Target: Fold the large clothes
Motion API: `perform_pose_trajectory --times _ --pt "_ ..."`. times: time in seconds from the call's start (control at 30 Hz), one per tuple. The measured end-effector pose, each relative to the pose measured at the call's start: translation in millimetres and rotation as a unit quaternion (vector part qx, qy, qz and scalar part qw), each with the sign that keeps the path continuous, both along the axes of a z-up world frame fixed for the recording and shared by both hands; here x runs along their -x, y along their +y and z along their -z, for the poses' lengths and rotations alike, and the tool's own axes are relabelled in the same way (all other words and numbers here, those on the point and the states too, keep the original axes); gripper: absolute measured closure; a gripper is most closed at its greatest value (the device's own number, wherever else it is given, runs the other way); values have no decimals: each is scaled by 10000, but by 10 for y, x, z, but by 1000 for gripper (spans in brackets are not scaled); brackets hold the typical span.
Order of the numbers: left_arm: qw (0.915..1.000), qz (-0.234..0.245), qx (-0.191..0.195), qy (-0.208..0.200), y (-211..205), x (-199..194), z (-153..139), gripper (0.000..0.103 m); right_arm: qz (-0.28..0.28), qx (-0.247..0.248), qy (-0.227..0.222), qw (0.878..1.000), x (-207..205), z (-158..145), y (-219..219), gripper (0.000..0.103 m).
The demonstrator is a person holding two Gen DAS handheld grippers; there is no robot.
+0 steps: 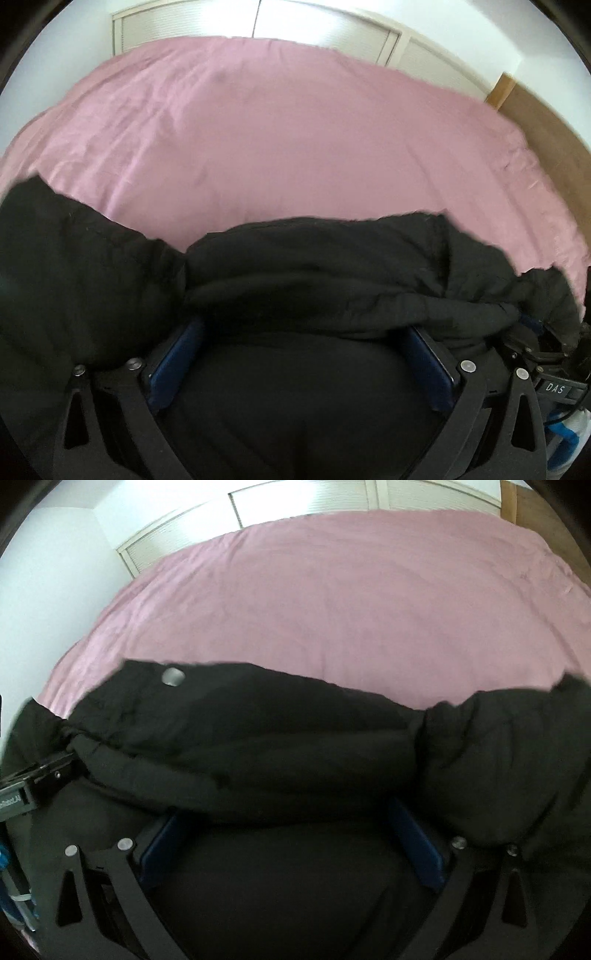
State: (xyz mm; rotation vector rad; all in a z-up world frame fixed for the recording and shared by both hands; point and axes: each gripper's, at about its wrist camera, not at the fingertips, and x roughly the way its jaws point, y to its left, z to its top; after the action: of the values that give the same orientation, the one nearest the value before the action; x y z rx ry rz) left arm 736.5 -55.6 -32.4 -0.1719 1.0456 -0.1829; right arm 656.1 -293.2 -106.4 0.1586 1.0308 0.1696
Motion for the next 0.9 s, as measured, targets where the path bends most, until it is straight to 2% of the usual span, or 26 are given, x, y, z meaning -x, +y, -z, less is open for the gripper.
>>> perform_pose_trajectory --times 0.03,0.07,0.17,0.23,0.33,0.43,0.47,0.53,0.57,0.67,0.8,0.9 --pt "9999 22 80 -90 80 74 -136 4 -142 -48 -308 9994 201 -337 27 0" --pt "9997 49 116 -207 144 171 -273 4 -195 -95 -476 9986 327 -494 18 0" --pt "9975 193 62 -677 375 545 -778 4 -311 -147 -940 9950 767 -882 -149 0" --pt "9967 241 -41 -777 514 690 -890 4 -245 -1 -1047 9942 914 -950 -210 0" --pt "9965 251 -420 -676 703 795 -745 4 -72 251 -990 9947 957 -840 -359 0" --pt "9972 22 -659 -363 830 667 -324 4 437 374 -448 9973 666 -251 -616 0" --pt "9975 -48 -686 -164 876 580 -77 2 436 253 -236 9984 572 -25 -652 0" --pt "9991 -128 -383 120 927 483 231 1 420 112 -132 9990 524 94 -660 0" --pt "9993 -214 -279 107 957 467 259 1 424 76 -113 9990 468 175 -626 0" --pt "9994 -335 -93 -12 1049 541 114 1 423 221 -76 9988 426 115 -573 0" --pt "9977 -488 439 -180 1378 828 -222 1 505 -467 -478 9965 801 -254 -770 0" --pt "9970 -562 513 -149 1634 1028 -385 1 602 -871 -541 9929 1185 -447 -1079 0"
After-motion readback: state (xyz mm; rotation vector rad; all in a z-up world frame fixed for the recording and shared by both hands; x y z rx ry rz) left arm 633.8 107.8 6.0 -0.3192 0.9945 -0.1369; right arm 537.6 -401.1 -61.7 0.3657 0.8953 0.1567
